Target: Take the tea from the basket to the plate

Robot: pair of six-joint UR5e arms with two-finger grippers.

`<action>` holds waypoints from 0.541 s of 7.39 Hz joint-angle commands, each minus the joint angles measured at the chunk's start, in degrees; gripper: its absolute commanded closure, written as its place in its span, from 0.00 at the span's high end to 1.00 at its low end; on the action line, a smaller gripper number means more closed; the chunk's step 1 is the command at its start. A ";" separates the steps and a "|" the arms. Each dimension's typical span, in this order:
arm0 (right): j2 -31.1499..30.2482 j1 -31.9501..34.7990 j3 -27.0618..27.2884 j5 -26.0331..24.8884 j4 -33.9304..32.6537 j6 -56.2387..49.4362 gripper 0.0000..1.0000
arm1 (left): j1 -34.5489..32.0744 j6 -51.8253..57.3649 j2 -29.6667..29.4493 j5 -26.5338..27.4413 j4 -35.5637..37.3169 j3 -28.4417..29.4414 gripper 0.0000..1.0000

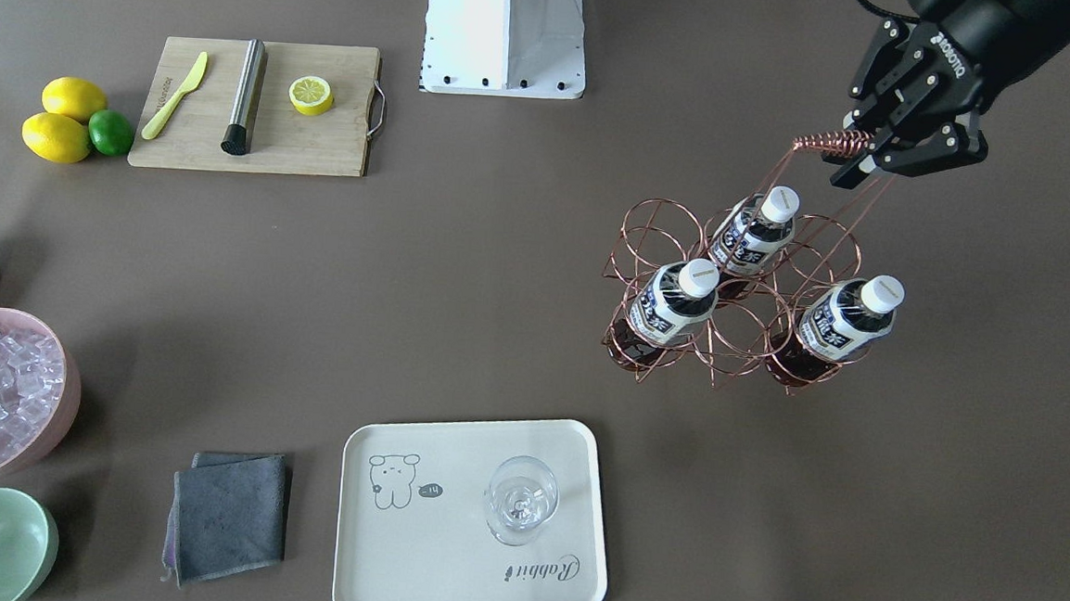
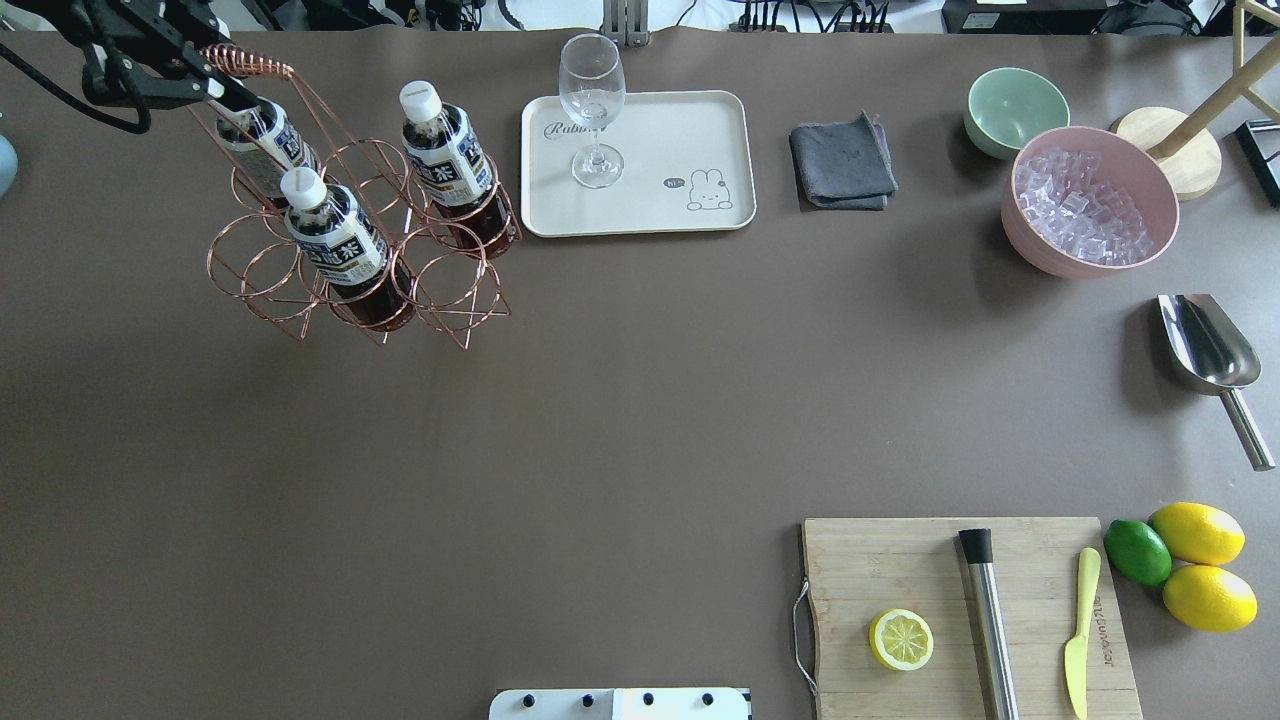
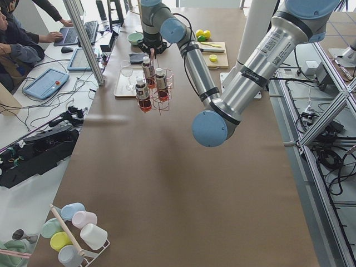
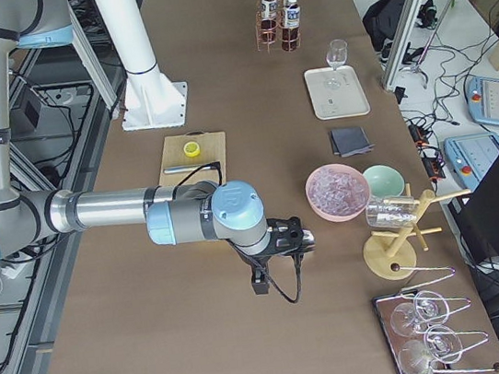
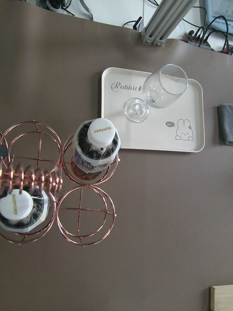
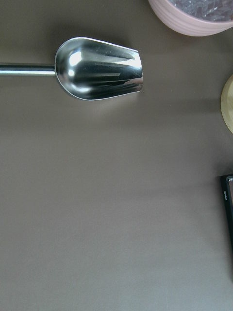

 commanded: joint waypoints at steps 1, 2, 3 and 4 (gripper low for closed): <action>0.15 -1.24 0.66 0.83 0.04 0.42 1.00 | 6.91 -3.46 -3.79 2.67 0.01 -1.63 0.00; 0.15 -1.59 0.75 0.75 0.04 0.42 1.00 | 10.95 -7.66 -5.20 6.69 0.01 -1.63 0.00; 0.67 -1.85 0.75 0.57 -0.04 0.42 1.00 | 14.03 -9.01 -6.26 9.17 0.01 -1.45 0.00; 1.03 -1.94 0.66 0.40 -0.22 0.42 1.00 | 16.50 -12.59 -7.05 9.80 0.01 -1.45 0.00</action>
